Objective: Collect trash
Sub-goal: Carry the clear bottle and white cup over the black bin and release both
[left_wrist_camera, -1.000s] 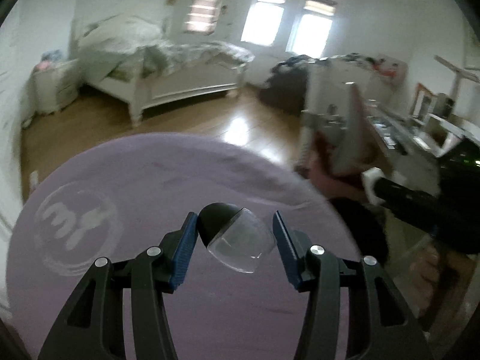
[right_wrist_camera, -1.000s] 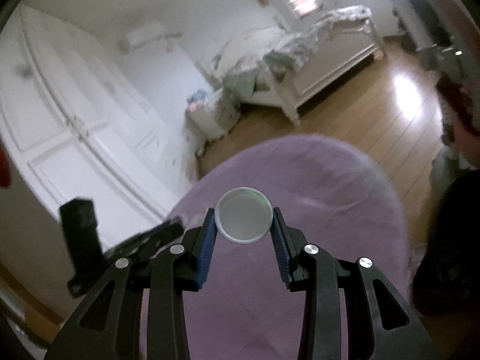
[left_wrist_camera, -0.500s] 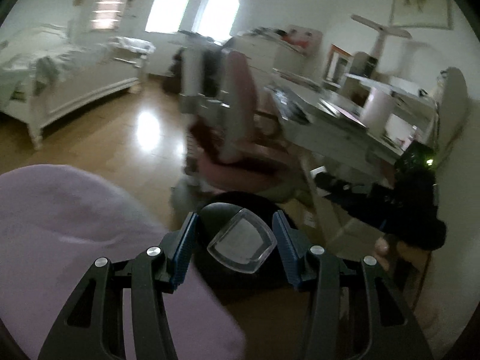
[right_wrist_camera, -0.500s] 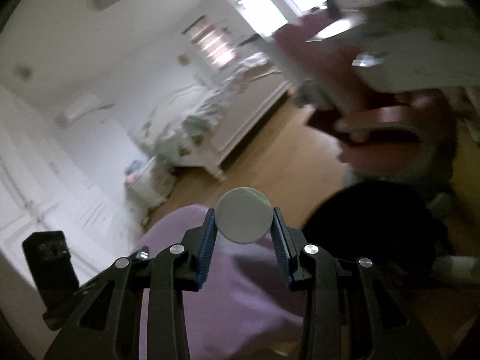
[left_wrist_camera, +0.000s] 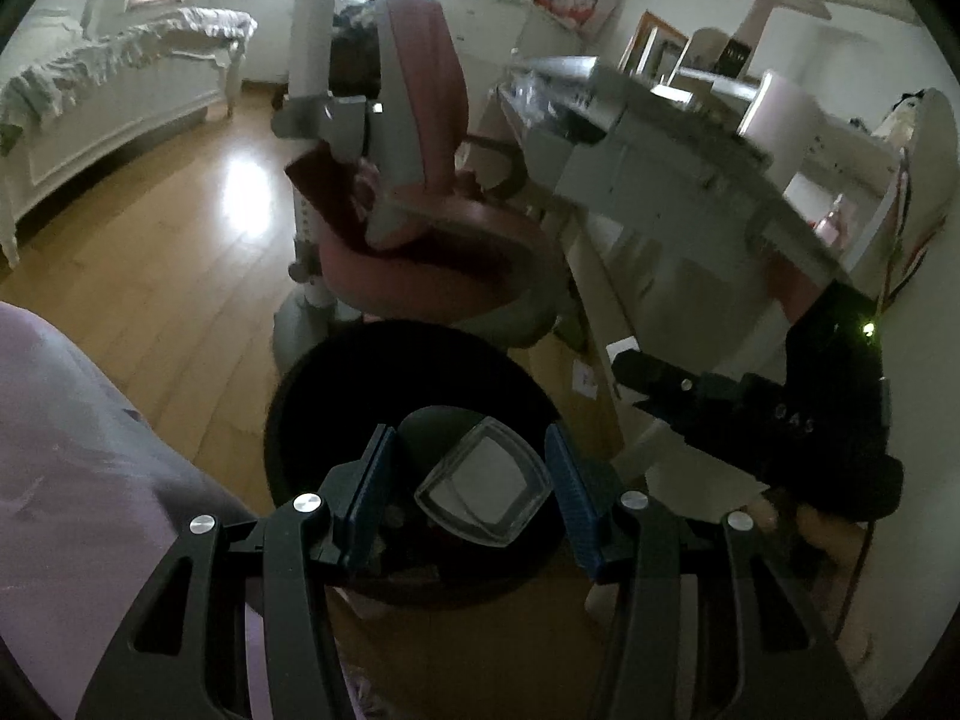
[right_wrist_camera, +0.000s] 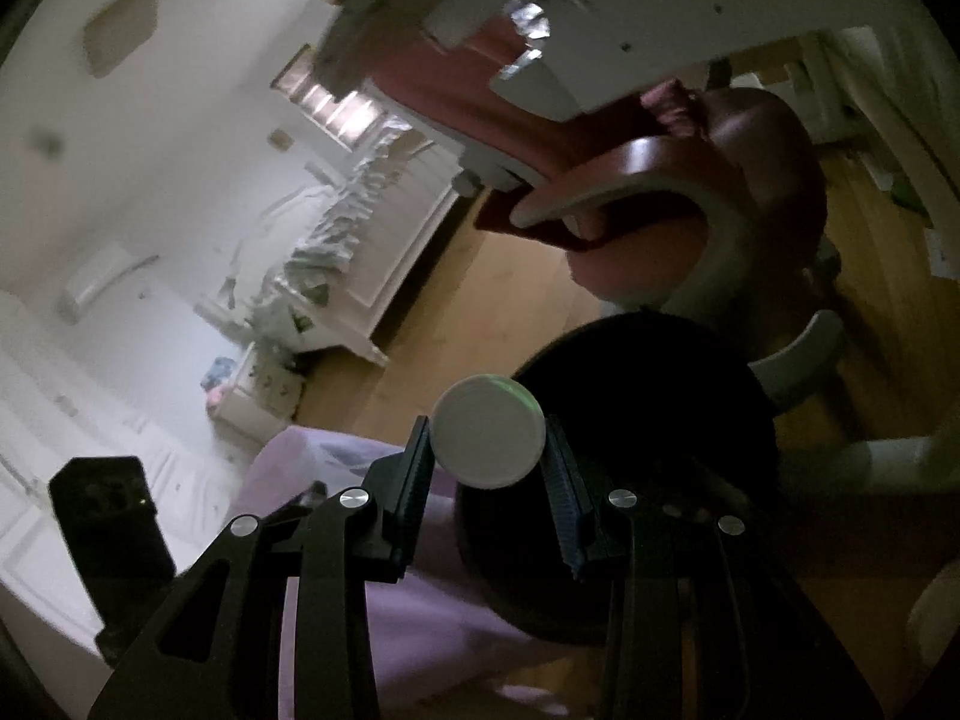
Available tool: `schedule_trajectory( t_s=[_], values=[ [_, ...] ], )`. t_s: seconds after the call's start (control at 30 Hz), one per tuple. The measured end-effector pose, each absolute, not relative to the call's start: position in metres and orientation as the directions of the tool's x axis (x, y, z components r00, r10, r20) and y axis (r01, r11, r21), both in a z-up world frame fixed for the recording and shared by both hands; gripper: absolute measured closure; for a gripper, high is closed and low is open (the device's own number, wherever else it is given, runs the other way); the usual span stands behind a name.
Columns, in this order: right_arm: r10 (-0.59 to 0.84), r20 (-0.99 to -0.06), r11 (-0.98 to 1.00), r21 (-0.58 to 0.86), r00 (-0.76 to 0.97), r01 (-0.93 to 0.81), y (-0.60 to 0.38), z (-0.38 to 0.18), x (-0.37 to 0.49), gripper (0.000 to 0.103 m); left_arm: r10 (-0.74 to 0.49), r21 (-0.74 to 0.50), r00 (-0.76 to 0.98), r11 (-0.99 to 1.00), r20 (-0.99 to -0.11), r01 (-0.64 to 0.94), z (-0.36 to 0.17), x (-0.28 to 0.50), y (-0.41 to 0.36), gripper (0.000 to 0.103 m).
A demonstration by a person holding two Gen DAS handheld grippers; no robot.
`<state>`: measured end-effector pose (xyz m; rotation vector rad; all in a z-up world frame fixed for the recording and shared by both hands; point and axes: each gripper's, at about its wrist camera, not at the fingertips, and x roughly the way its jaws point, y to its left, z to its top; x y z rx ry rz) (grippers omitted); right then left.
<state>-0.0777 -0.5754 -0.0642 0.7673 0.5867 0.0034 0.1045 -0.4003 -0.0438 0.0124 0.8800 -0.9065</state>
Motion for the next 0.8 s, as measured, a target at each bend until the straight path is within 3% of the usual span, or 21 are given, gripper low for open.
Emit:
schedule_trajectory(
  t_s=[0.43, 0.5, 0.53, 0.57, 0.6, 0.8],
  values=[
    [0.196, -0.538, 0.689, 0.670, 0.820, 0.275, -0.590, -0.088, -0.069, 0.065, -0.654, -0.323, 0.273, 0.640, -0.706, 0.697, -0.063, 0.119, -0.430, 0.049],
    [0.190, -0.541, 0.683, 0.672, 0.819, 0.286, -0.591, -0.088, -0.071, 0.057, -0.649, -0.322, 0.277, 0.646, -0.708, 0.692, -0.063, 0.120, -0.429, 0.029],
    [0.185, -0.540, 0.680, 0.673, 0.821, 0.290, -0.590, -0.088, -0.073, 0.045, -0.646, -0.312, 0.293, 0.653, -0.705, 0.690, -0.061, 0.119, -0.427, 0.016],
    [0.180, -0.535, 0.676, 0.677, 0.826, 0.291, -0.589, -0.086, -0.075, 0.035, -0.648, -0.304, 0.307, 0.655, -0.698, 0.691, -0.059, 0.116, -0.424, 0.015],
    [0.178, -0.528, 0.673, 0.681, 0.830, 0.289, -0.590, -0.085, -0.075, 0.032, -0.648, -0.298, 0.314, 0.655, -0.694, 0.694, -0.055, 0.113, -0.420, 0.015],
    [0.206, -0.508, 0.707, 0.668, 0.836, 0.232, -0.565, -0.069, -0.078, 0.032, -0.652, -0.282, 0.384, 0.681, -0.653, 0.676, -0.026, 0.093, -0.383, 0.008]
  ],
)
